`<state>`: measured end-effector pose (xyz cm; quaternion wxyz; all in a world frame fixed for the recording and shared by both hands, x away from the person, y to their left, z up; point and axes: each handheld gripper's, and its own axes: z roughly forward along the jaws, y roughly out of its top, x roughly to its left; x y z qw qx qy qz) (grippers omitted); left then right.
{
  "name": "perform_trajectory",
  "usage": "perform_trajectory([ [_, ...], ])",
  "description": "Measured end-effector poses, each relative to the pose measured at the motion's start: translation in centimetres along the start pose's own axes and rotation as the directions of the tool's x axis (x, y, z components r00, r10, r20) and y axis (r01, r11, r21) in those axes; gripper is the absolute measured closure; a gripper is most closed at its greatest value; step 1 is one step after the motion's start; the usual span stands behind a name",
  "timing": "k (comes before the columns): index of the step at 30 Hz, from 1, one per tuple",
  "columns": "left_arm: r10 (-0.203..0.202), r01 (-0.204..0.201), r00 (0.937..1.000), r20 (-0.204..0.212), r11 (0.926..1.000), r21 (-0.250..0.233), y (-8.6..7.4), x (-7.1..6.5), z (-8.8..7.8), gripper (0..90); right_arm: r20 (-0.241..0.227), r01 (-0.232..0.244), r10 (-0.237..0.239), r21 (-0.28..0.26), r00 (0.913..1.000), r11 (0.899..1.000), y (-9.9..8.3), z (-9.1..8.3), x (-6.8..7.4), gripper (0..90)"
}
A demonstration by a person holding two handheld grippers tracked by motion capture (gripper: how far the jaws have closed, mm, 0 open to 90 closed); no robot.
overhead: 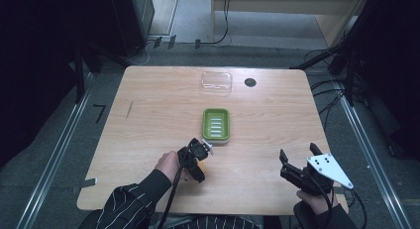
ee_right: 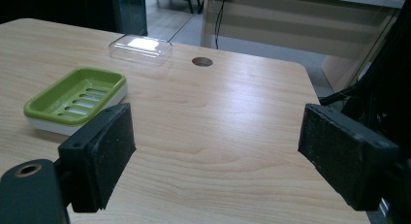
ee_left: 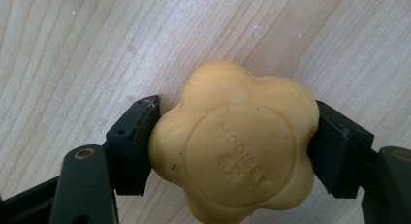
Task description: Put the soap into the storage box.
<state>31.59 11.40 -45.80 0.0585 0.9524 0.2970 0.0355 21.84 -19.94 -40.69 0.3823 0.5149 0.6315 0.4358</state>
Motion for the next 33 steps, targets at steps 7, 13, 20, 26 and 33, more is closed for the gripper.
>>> perform_trajectory([
  [7, -0.001, 0.001, 0.9999, -0.012, 0.9999, -0.011, -0.3, 0.4, -0.2, 28.0, 0.003, 0.002, -0.002, 0.000, 1.0000, 1.000, 0.0, 0.0, 0.0, 13.7],
  [13, 0.009, -0.010, 0.9997, -0.021, 0.9996, -0.027, -0.3, 0.4, -0.7, 28.0, 0.005, -0.003, 0.003, 0.000, 1.0000, 1.000, 0.0, -0.1, 0.0, 13.7],
  [20, 0.012, -0.013, 0.9998, -0.016, 0.9985, -0.053, -0.1, 0.3, -1.1, 27.9, 0.008, -0.003, 0.003, -0.002, 1.0000, 1.000, -0.1, -0.1, -0.1, 13.7],
  [26, 0.014, -0.016, 0.9995, -0.027, 0.9978, -0.064, 0.1, 0.4, -1.3, 28.0, 0.011, 0.000, 0.000, -0.001, 0.9999, 1.000, -0.1, -0.1, -0.3, 13.7],
  [33, 0.010, -0.013, 0.9993, -0.037, 0.9974, -0.071, 0.5, 0.8, -1.4, 28.0, 0.009, -0.009, 0.009, 0.004, 0.9999, 1.000, -0.2, 0.1, -0.4, 13.7],
])
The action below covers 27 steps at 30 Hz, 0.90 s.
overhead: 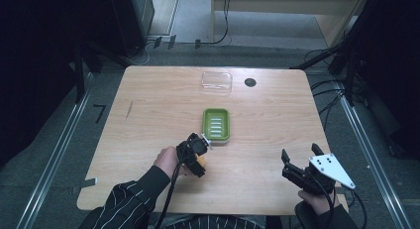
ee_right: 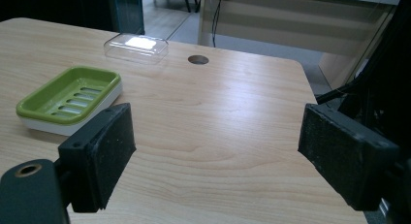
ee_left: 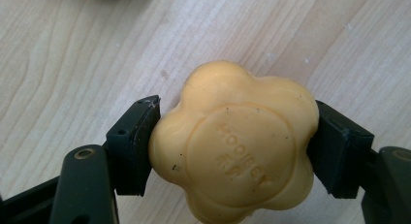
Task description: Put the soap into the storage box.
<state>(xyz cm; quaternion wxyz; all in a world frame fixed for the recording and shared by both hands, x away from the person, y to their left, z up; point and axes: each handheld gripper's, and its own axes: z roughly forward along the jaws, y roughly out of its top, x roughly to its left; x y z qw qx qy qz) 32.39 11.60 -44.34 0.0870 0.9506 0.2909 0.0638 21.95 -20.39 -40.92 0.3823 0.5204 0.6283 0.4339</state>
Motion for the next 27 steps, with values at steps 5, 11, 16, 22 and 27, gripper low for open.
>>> perform_trajectory([
  [5, -0.001, 0.001, 0.9999, -0.015, 0.9999, -0.017, 0.2, 0.5, -0.2, 28.0, 0.000, 0.003, -0.003, 0.003, 1.0000, 1.000, 0.0, 0.0, 0.0, 13.7],
  [11, -0.004, 0.004, 0.9998, -0.019, 0.9993, -0.038, 0.4, 0.7, -0.6, 27.9, 0.012, -0.001, 0.001, -0.001, 0.9999, 1.000, -0.1, -0.5, -0.1, 13.7],
  [16, -0.003, 0.002, 0.9996, -0.026, 0.9986, -0.053, 0.6, 0.9, -1.0, 28.0, 0.010, 0.006, -0.006, -0.002, 0.9999, 1.000, -0.1, -0.6, 0.0, 13.7],
  [22, -0.005, 0.003, 0.9995, -0.032, 0.9979, -0.065, 1.5, 1.4, -1.0, 27.9, 0.011, 0.006, -0.006, -0.002, 0.9999, 1.000, 0.0, -0.6, 0.0, 13.7],
  [27, -0.005, 0.002, 0.9992, -0.039, 0.9970, -0.077, 2.1, 1.8, -1.1, 28.0, 0.012, 0.006, -0.006, -0.002, 0.9999, 1.000, -0.1, -0.5, 0.0, 13.7],
])
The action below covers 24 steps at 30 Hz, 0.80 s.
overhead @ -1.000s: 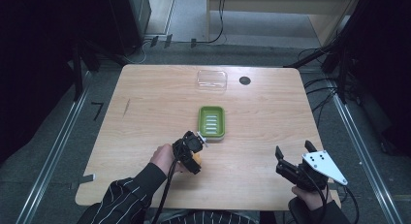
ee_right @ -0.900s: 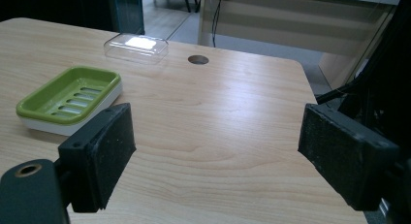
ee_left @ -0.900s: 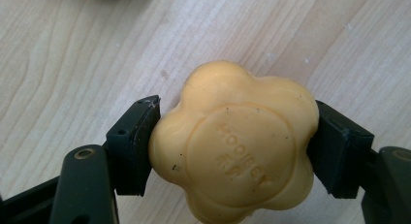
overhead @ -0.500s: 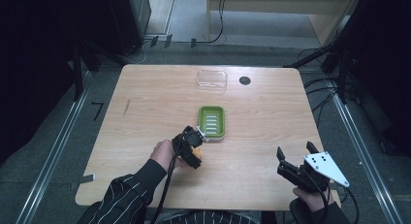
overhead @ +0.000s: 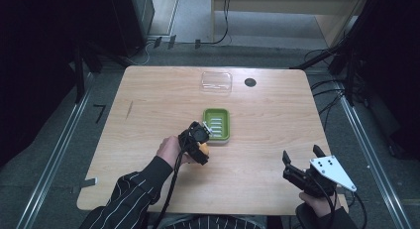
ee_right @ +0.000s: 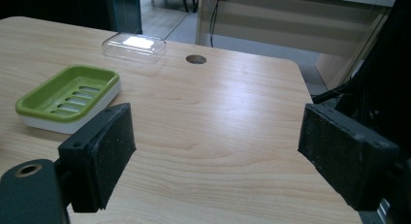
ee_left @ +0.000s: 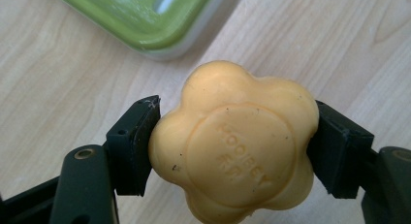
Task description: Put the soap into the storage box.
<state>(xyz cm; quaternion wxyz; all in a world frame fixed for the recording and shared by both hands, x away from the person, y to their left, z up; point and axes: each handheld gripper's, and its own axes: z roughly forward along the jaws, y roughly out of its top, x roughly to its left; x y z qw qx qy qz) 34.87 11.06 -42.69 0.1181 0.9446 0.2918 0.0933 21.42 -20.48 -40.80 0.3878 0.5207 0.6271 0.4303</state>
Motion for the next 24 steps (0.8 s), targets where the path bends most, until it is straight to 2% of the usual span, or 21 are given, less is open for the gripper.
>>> perform_trajectory([
  [6, -0.006, 0.005, 1.0000, -0.006, 0.9998, -0.021, 0.5, 0.1, -0.2, 27.9, -0.002, -0.001, 0.001, 0.000, 1.0000, 1.000, 0.0, -0.1, 0.1, 13.7],
  [9, 0.007, -0.007, 0.9999, -0.013, 0.9997, -0.025, 0.7, 0.3, -0.4, 27.9, -0.002, 0.000, 0.000, 0.000, 1.0000, 1.000, 0.0, 0.0, 0.0, 13.7],
  [13, -0.008, 0.007, 0.9998, -0.016, 0.9992, -0.038, 1.0, 0.6, -0.6, 27.9, -0.002, 0.003, -0.003, -0.001, 1.0000, 1.000, 0.0, 0.1, 0.0, 13.7],
  [24, -0.014, 0.012, 0.9995, -0.030, 0.9978, -0.065, 1.2, 1.6, -1.2, 28.0, -0.006, -0.001, 0.001, 0.001, 1.0000, 1.000, 0.1, 0.1, 0.1, 13.7],
])
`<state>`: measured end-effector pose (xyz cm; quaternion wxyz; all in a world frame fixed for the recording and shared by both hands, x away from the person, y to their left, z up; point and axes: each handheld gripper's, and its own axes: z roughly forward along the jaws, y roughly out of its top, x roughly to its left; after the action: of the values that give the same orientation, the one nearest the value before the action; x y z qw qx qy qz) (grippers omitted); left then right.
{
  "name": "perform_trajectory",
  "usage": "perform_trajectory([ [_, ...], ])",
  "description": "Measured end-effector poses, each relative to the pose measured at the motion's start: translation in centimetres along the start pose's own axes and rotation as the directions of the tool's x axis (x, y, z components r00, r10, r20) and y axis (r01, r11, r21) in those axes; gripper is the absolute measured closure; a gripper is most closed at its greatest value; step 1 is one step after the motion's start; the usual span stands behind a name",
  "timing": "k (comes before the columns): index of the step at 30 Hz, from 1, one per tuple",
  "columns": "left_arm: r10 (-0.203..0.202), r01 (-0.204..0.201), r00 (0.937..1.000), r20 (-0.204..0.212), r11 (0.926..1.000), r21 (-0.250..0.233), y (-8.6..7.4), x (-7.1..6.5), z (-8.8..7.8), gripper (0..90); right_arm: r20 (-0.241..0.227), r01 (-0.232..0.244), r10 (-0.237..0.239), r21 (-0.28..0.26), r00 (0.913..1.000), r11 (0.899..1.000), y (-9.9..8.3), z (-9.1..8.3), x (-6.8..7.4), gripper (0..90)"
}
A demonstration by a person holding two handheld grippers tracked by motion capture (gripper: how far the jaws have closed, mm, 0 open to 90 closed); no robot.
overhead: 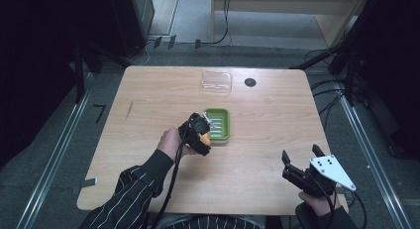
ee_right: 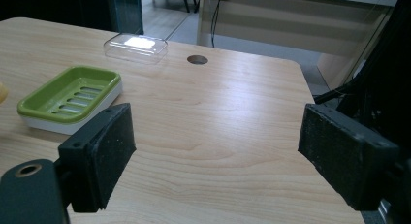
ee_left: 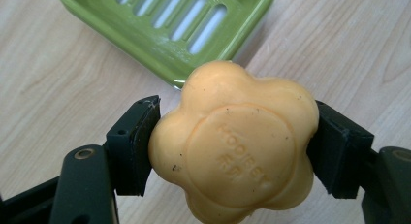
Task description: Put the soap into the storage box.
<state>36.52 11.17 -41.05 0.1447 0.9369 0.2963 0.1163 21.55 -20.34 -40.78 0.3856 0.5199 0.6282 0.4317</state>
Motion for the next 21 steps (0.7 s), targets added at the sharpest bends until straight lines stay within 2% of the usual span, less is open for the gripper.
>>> perform_trajectory([
  [5, -0.020, 0.020, 0.9998, -0.008, 0.9996, -0.019, 0.5, 0.8, -0.3, 27.9, -0.005, 0.004, -0.004, 0.001, 1.0000, 1.000, 0.0, 0.1, 0.1, 13.7],
  [21, -0.025, 0.024, 0.9995, -0.016, 0.9975, -0.066, 2.3, 2.1, -0.8, 27.9, 0.000, 0.000, 0.000, 0.002, 1.0000, 1.000, 0.0, 0.0, 0.0, 13.7],
])
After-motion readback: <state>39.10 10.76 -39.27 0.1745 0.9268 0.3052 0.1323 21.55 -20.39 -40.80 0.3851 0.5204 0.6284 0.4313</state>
